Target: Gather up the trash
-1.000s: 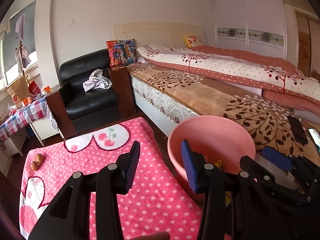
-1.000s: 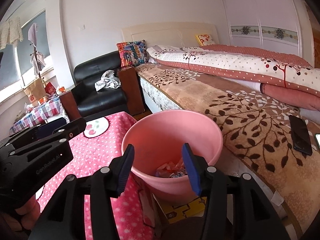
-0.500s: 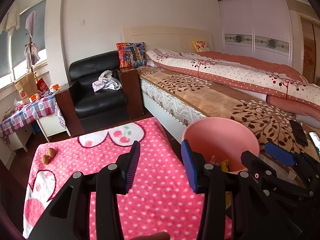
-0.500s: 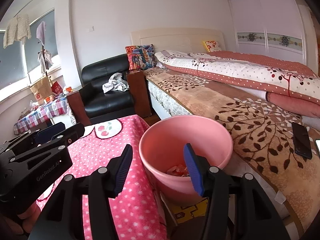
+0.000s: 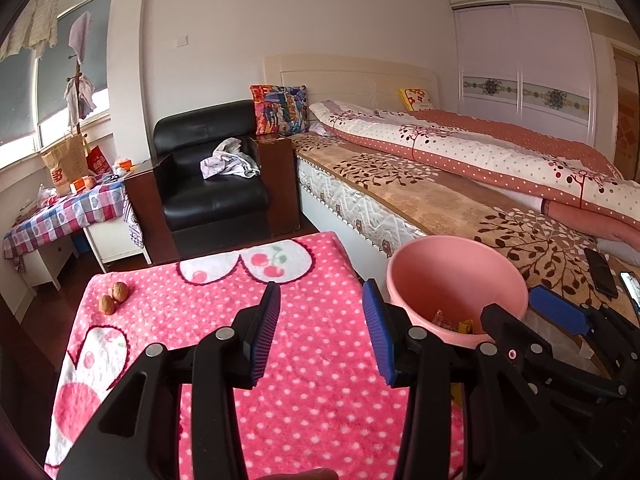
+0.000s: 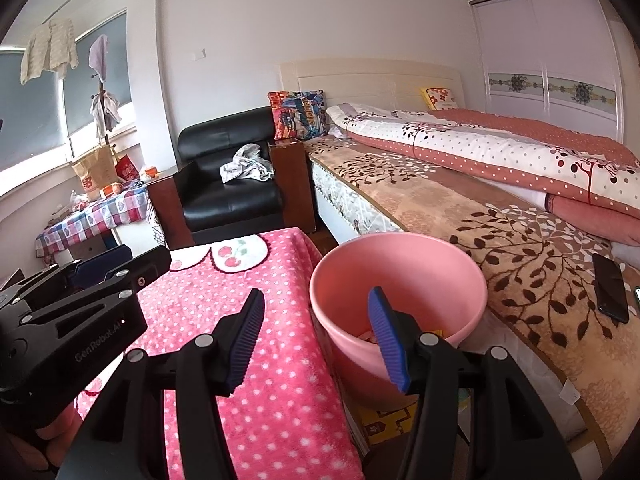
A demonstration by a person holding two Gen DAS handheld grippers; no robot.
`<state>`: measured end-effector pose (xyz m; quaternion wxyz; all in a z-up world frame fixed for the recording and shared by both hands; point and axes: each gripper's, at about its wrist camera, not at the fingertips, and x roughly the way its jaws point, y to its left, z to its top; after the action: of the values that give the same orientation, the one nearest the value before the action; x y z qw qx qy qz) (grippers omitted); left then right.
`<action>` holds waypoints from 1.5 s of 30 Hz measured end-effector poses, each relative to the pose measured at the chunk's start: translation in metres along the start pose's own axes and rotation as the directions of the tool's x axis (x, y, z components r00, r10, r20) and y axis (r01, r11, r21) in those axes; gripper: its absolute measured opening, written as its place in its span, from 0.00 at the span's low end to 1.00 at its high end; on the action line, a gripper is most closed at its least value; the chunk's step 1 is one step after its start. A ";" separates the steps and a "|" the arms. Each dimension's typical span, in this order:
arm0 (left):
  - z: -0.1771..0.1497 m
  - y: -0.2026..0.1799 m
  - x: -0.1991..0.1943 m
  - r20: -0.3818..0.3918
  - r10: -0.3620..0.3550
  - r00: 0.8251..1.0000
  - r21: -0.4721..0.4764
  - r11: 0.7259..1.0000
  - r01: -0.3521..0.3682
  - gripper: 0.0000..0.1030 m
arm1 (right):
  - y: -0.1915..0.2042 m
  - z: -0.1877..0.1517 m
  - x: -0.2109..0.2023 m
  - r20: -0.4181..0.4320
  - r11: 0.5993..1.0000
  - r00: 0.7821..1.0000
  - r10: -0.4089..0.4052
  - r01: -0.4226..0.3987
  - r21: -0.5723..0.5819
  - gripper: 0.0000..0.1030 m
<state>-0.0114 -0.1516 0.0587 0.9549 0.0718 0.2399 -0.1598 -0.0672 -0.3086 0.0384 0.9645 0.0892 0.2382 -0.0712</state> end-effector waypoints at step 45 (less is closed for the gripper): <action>-0.009 0.020 -0.010 -0.010 0.024 1.000 -0.020 1.000 -0.024 0.42 | 0.022 -0.003 -0.003 -0.004 0.999 0.999 0.033 -0.033 -0.003 0.52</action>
<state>-0.0170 -0.1286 0.0566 0.9563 0.0656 0.2451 -0.1455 -0.0674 -0.2867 0.0402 0.9652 0.0917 0.2389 -0.0545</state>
